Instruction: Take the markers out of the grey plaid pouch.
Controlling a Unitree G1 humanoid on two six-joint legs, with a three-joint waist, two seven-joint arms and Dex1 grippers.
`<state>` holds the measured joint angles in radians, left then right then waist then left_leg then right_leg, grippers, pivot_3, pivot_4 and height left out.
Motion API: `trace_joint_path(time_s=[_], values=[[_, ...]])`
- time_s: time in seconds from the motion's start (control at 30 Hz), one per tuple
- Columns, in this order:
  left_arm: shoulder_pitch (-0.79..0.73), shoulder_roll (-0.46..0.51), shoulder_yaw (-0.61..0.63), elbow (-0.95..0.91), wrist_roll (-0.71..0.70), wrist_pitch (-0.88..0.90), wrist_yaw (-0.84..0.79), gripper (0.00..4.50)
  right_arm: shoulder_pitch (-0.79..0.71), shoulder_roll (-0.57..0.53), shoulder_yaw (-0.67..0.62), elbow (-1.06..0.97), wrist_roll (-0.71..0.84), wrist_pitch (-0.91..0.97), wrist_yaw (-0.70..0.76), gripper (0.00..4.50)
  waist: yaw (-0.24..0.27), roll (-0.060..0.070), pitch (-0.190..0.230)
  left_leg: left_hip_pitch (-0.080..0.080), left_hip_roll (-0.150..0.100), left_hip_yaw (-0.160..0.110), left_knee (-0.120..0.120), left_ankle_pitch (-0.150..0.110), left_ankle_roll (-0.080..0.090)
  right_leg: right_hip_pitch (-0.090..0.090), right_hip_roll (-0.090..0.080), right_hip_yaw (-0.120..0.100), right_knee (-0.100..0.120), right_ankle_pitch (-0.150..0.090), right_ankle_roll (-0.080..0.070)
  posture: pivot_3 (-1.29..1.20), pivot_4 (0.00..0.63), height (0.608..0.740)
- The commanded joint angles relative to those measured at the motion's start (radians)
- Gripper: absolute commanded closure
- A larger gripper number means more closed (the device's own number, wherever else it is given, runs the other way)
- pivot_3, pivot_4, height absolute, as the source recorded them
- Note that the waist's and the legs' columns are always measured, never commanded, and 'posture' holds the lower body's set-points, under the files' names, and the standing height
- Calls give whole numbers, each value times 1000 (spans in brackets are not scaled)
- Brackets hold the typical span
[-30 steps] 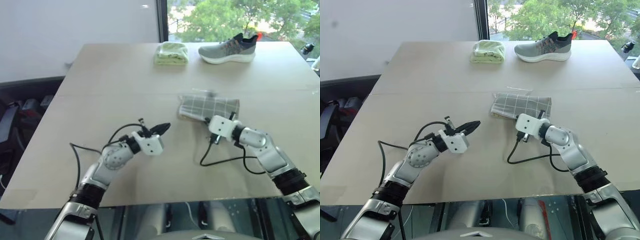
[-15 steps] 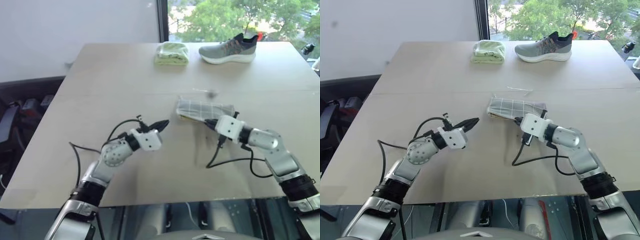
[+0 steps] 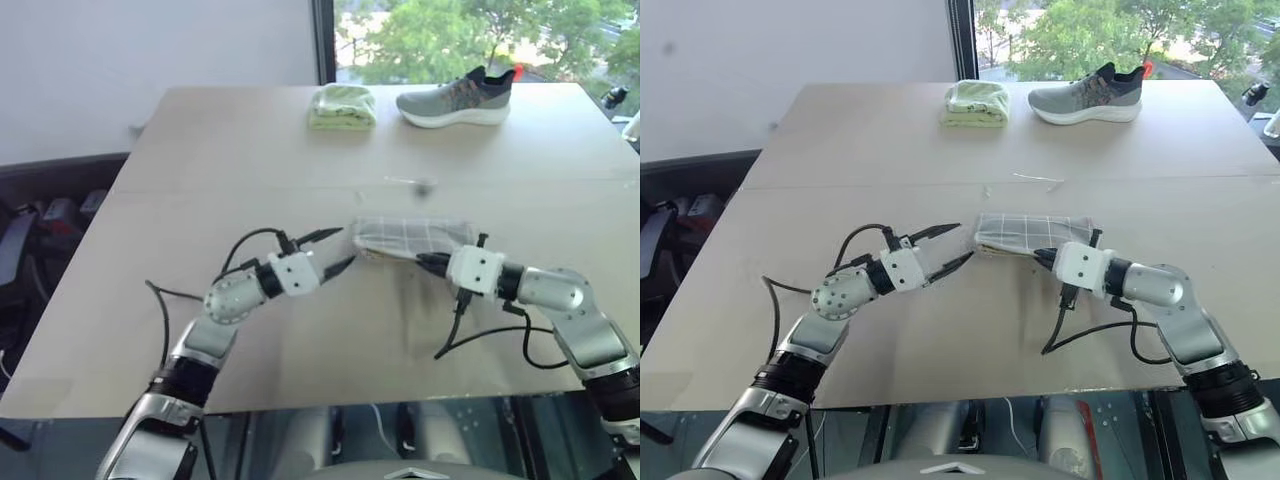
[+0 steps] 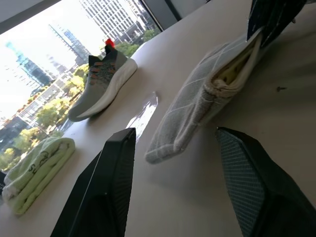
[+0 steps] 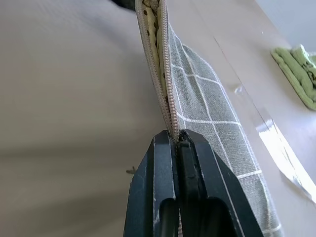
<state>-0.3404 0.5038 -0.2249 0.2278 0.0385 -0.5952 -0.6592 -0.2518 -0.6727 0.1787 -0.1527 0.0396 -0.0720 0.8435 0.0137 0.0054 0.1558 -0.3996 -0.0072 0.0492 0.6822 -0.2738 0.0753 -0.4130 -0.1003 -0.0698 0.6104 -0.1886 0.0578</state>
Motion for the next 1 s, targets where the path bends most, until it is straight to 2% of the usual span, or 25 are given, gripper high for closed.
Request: trace_joint_path(time_s=[0.03,0.37,0.5,0.57,0.73,0.8,0.97,1.0], values=[[-45,0,-21,26,20,-65,-33,1821,10,-18,-34,-67,32,-9,21,4500,2,0,0,0,0,0,0,0,0,0,0,0,0,0,0,0,150,740],[-121,-31,-51,125,64,-123,-49,1821,23,-22,-33,-95,31,7,28,4500,1,0,0,0,0,0,0,0,0,1,0,0,0,0,0,0,150,740],[-123,-33,-56,136,70,-138,-47,3475,28,-18,-32,-110,30,20,23,4500,1,0,0,0,0,0,0,0,0,0,1,0,0,0,0,0,150,740],[-120,-33,-58,138,76,-144,-46,4474,29,-17,-33,-113,30,26,20,4500,1,0,0,0,0,0,1,0,0,0,1,0,0,0,0,0,150,740],[-112,-38,-54,135,98,-140,-28,4474,44,-8,-57,-131,34,41,-13,4500,2,0,0,0,0,0,1,0,0,1,1,0,0,0,0,0,150,740],[-107,-41,-52,132,102,-136,-20,4474,55,10,-77,-171,97,100,-16,4500,2,-1,0,0,0,0,1,0,0,1,1,0,0,0,0,0,150,740],[-102,-45,-56,125,110,-133,-11,4500,54,87,-132,-256,221,212,-69,2749,0,-1,0,0,1,-1,1,0,0,1,1,0,0,0,0,0,150,740],[-103,-46,-55,126,112,-132,-10,4500,59,95,-141,-279,274,247,-57,2117,1,-1,0,0,1,-1,1,0,0,1,1,0,0,0,0,0,150,740]])
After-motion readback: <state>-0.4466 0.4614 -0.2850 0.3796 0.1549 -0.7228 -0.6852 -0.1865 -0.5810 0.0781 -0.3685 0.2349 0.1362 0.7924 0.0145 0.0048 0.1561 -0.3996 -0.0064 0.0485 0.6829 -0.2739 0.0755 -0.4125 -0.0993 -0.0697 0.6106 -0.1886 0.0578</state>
